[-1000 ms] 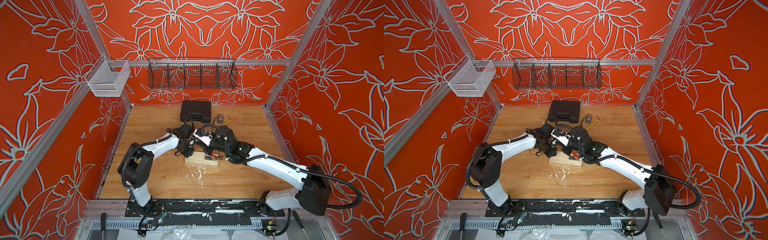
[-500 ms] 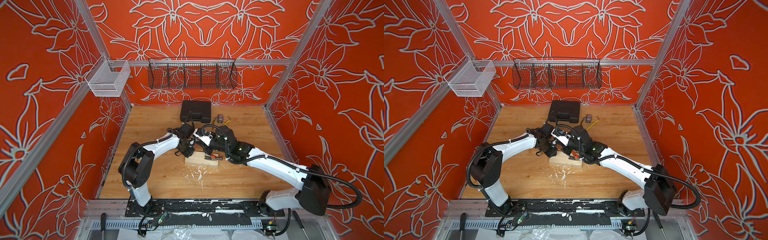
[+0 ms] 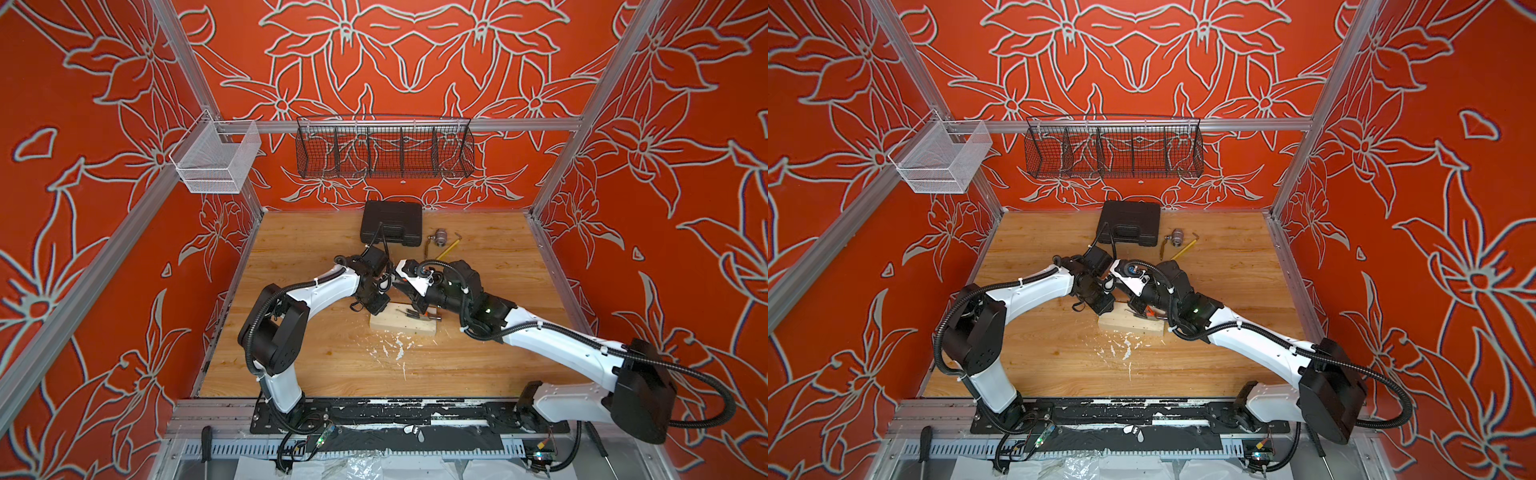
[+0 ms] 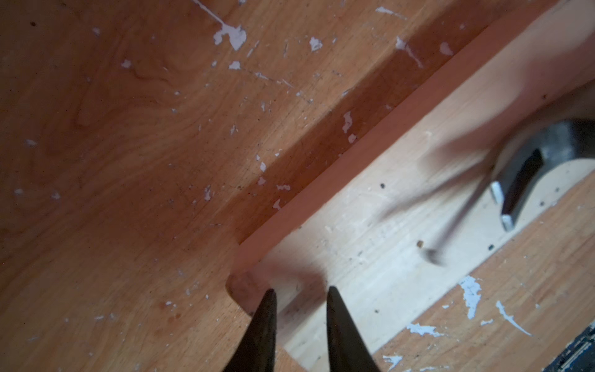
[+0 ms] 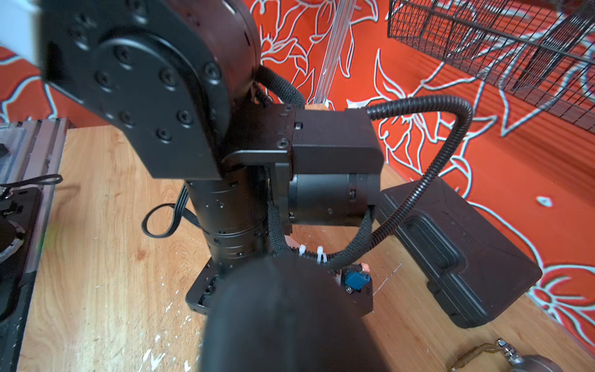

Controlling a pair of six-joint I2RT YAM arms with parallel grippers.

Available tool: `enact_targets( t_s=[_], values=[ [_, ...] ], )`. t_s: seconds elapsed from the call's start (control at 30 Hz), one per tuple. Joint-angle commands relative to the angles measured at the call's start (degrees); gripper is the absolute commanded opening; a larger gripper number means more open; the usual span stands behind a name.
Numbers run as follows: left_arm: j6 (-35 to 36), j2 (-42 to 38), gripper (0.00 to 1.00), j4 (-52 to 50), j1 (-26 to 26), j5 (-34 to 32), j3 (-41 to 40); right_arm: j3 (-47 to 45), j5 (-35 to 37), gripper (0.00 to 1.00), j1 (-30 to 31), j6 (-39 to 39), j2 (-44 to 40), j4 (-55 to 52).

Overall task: Use a claw hammer to pull out a nail
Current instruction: Remove the nail from the mounting plate.

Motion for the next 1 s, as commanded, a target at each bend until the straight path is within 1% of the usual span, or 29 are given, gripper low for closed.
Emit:
enact_targets(
  t_s=[0.0,0.2,0.5,0.63,0.83,0.97],
  values=[
    [-0.1,5.1,0.27,-2.4,-0.6,-1.7,-2.5,-0.5,0.3,0.0,0.5,0.3,-1.8,5.3],
    [-0.2,5.5,0.27,-2.7,-0.6,-1.8,-2.2,-3.1,1.2,0.0,0.4,0.9,-3.3,7.8],
    [-0.4,5.9,0.27,-2.8,-0.7,-2.0,-2.5,-6.3,0.6,0.0,0.5,1.3,-4.8,12.7],
    [-0.6,5.6,0.27,-2.7,-0.7,-2.2,-2.5,-7.2,0.9,0.0,0.5,1.1,-6.0,12.8],
    [-0.8,5.2,0.27,-2.5,-0.7,-2.4,-2.5,-9.9,1.8,0.0,0.5,2.0,-9.0,14.3],
    [-1.0,5.2,0.27,-2.5,-0.7,-2.6,-2.4,-13.4,3.0,0.0,0.2,3.1,-12.3,16.6]
  ],
)
